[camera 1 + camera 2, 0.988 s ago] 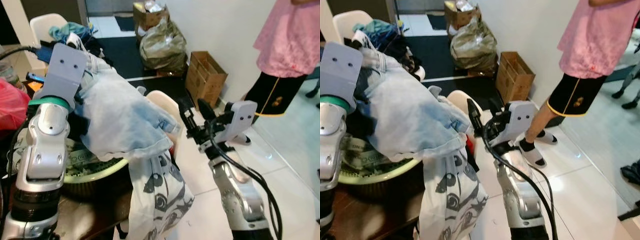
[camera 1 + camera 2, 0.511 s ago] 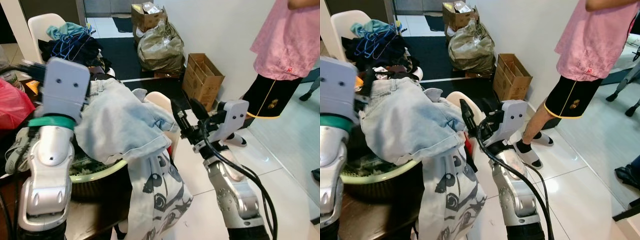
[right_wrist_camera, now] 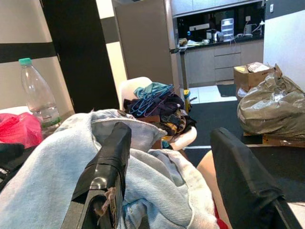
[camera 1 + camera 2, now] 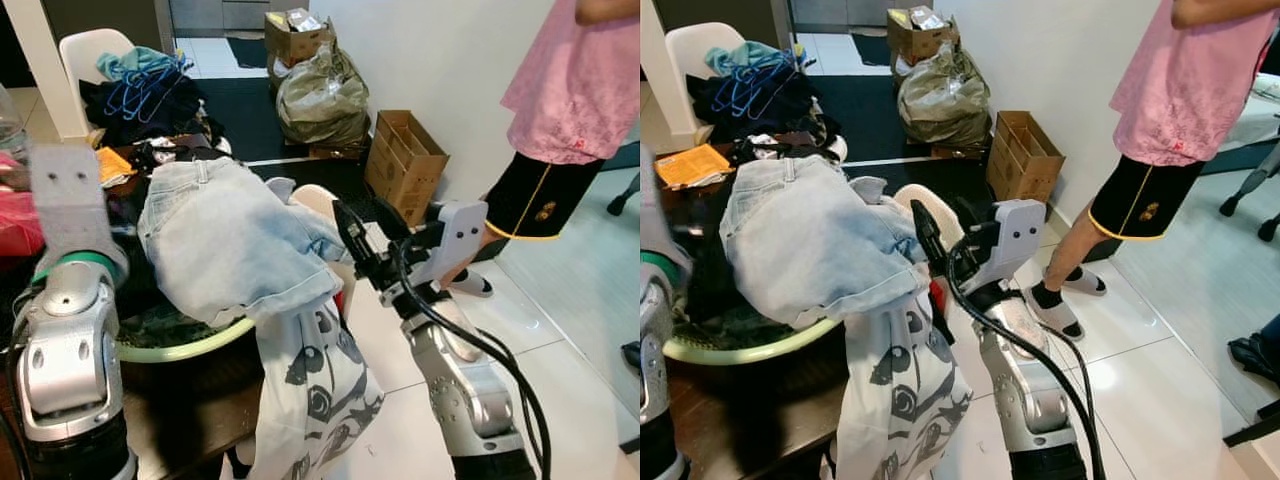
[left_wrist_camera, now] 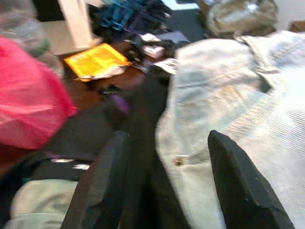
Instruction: Hang hanger
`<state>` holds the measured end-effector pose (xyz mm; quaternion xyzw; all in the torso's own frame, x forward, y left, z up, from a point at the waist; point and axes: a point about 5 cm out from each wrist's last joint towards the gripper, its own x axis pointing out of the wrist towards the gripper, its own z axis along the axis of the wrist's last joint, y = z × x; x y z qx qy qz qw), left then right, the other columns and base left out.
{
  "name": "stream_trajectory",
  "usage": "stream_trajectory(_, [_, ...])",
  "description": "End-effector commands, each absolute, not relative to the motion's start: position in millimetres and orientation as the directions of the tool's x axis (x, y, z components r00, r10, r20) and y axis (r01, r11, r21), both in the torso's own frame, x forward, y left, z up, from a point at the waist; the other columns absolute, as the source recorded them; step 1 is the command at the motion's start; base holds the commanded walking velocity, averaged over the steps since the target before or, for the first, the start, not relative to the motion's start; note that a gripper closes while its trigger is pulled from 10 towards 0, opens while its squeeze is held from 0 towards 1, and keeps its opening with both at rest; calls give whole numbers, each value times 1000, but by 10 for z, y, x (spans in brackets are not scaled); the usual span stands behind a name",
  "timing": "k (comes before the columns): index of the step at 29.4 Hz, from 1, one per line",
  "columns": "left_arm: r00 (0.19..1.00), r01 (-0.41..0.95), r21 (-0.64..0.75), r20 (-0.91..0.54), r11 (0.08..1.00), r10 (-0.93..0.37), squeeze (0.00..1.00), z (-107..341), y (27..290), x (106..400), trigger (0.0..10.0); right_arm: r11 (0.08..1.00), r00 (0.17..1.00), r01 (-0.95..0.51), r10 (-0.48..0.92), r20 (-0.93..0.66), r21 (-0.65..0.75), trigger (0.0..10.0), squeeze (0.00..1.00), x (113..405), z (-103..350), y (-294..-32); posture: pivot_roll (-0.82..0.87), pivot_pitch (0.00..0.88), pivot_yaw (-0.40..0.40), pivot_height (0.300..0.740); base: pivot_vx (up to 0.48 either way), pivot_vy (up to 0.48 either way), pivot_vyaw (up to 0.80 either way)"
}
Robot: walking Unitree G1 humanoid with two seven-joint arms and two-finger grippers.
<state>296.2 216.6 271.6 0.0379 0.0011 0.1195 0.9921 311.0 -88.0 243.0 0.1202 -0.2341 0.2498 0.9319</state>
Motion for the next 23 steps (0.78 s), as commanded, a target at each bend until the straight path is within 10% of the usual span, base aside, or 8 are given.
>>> stream_trajectory(1, [970,-208,38,-124,977,211,0,2443,2164,2977,10000,859,780,-500,392,488,110,10000,0,3098,2402,-934,8,122,-6,740,0,0,0])
stream_trajectory(15, [949,-255,34,-180,966,257,0,2374,2255,3000,10000,858,781,-501,393,485,111,10000,0,3092,2394,-932,5,132,-8,740,0,0,0])
stream_trajectory(23, [926,-379,75,36,923,377,0,2714,2425,2959,10000,858,782,-501,395,482,109,10000,0,3083,2389,-937,4,138,-11,740,0,0,0])
